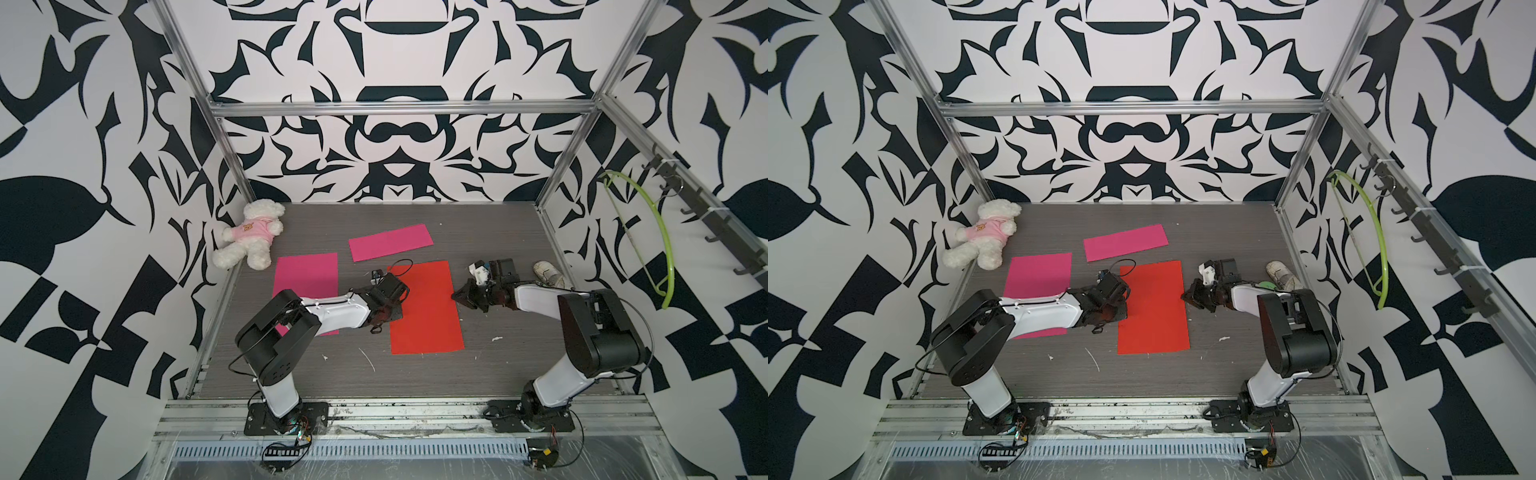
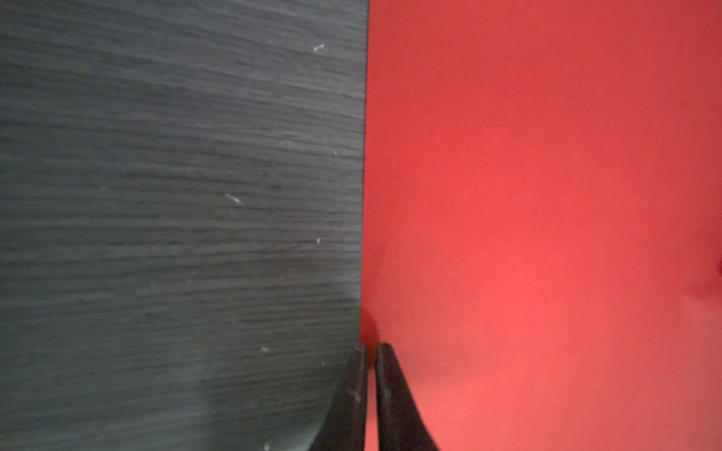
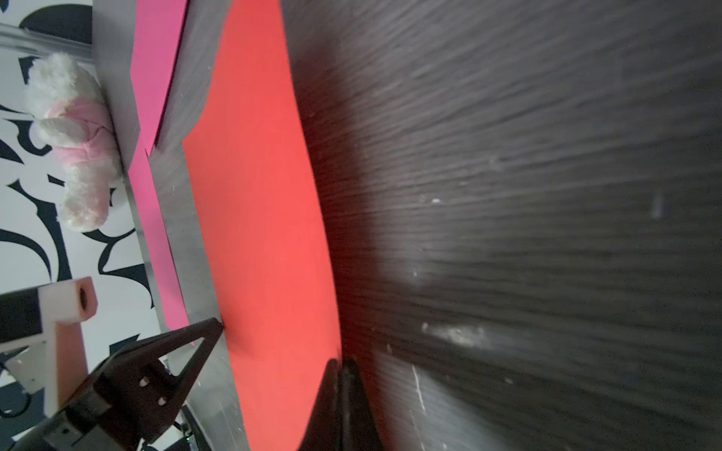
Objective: Fold the rectangular paper in half along the long edge
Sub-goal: Fold the paper at the center of the board.
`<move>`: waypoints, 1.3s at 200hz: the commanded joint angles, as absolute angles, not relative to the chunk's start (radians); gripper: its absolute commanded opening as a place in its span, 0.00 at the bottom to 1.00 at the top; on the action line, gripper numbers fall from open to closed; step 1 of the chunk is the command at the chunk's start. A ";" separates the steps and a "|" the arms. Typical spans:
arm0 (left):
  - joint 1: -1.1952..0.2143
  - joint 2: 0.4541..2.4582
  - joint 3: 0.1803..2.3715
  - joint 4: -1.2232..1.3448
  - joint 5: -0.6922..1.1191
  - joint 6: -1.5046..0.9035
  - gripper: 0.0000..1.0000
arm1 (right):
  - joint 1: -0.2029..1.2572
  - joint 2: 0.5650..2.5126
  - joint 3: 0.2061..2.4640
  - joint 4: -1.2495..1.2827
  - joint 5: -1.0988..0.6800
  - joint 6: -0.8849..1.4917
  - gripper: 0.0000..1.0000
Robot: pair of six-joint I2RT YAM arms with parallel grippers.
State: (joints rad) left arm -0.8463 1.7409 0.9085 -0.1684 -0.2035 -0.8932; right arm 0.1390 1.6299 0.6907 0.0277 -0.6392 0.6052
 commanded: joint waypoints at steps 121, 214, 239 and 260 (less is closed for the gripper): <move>-0.830 1.809 0.787 -0.261 -0.097 -0.916 0.11 | 0.161 1.569 0.696 0.033 -0.659 0.601 0.00; -0.784 1.786 0.708 -0.113 0.002 -0.946 0.06 | 0.360 1.531 0.769 0.038 -0.491 0.691 0.00; -0.780 1.787 0.699 -0.088 0.020 -0.951 0.06 | 0.426 1.553 0.775 0.093 -0.450 0.748 0.00; -0.778 1.787 0.687 -0.073 0.028 -0.954 0.06 | 0.485 1.568 0.772 0.151 -0.388 0.797 0.00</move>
State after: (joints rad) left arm -0.7769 1.7077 0.7647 0.1116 -0.0143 -0.9485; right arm 0.4305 1.5585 0.7399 0.0578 -0.4755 0.7185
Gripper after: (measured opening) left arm 0.065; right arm 0.045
